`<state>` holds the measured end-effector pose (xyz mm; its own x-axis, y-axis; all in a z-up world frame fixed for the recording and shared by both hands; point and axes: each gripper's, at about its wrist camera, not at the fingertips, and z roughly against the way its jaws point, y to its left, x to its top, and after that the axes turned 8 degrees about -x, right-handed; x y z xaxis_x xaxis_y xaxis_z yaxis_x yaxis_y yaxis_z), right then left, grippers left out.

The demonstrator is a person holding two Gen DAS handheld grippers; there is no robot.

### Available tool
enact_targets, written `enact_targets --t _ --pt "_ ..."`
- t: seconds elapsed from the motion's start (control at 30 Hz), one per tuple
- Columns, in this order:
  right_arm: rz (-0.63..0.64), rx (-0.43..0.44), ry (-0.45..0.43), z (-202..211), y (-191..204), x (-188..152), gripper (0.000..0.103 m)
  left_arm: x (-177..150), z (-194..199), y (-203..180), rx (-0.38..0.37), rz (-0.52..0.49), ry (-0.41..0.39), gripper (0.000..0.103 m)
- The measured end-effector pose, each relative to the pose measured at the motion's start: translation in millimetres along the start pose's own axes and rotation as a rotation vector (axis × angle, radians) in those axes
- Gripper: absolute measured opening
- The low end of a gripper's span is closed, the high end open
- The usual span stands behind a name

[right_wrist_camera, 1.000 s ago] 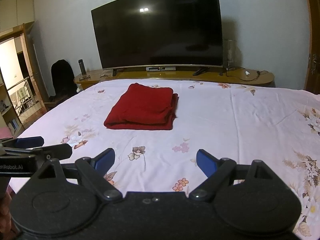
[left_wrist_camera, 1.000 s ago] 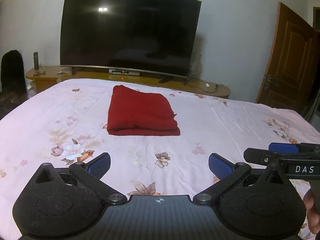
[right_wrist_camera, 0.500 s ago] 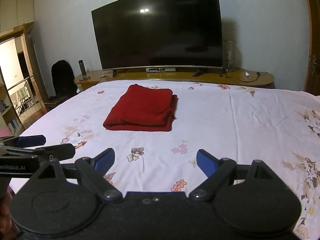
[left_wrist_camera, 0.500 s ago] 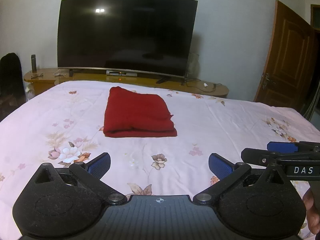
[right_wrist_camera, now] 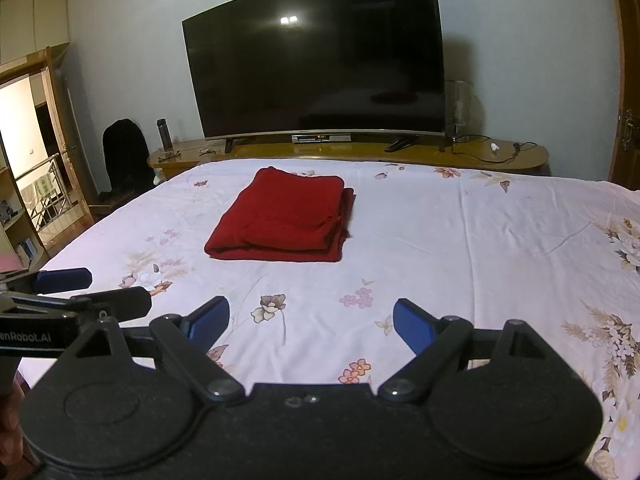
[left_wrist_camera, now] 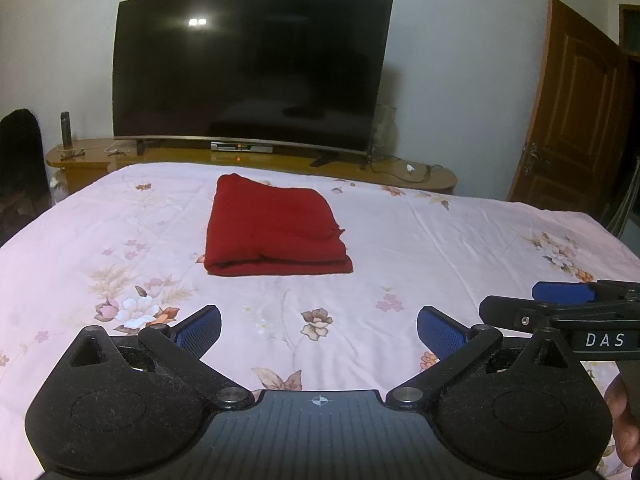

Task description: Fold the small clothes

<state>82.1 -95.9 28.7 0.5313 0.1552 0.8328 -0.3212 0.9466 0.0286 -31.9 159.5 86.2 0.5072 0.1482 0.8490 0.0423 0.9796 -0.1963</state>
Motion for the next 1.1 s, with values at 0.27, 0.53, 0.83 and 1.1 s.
enact_targets --t 0.27,0.53,0.83,1.1 --pt "0.007 0.005 0.001 -2.5 -1.3 0.1 0.089 -0.2 0.3 0.5 0.001 0.002 -0.005 0.103" --pt "0.008 0.005 0.003 -3.5 -2.0 0.5 0.089 -0.7 1.4 0.1 0.002 -0.008 -0.012 0.103" --pt "0.012 0.007 0.002 -4.3 -3.3 -0.3 0.089 -1.7 1.5 0.0 0.006 -0.009 -0.02 0.103" --pt "0.009 0.005 -0.005 -4.9 -3.7 1.3 0.089 -2.2 7.2 -3.2 0.011 -0.024 -0.07 0.103"
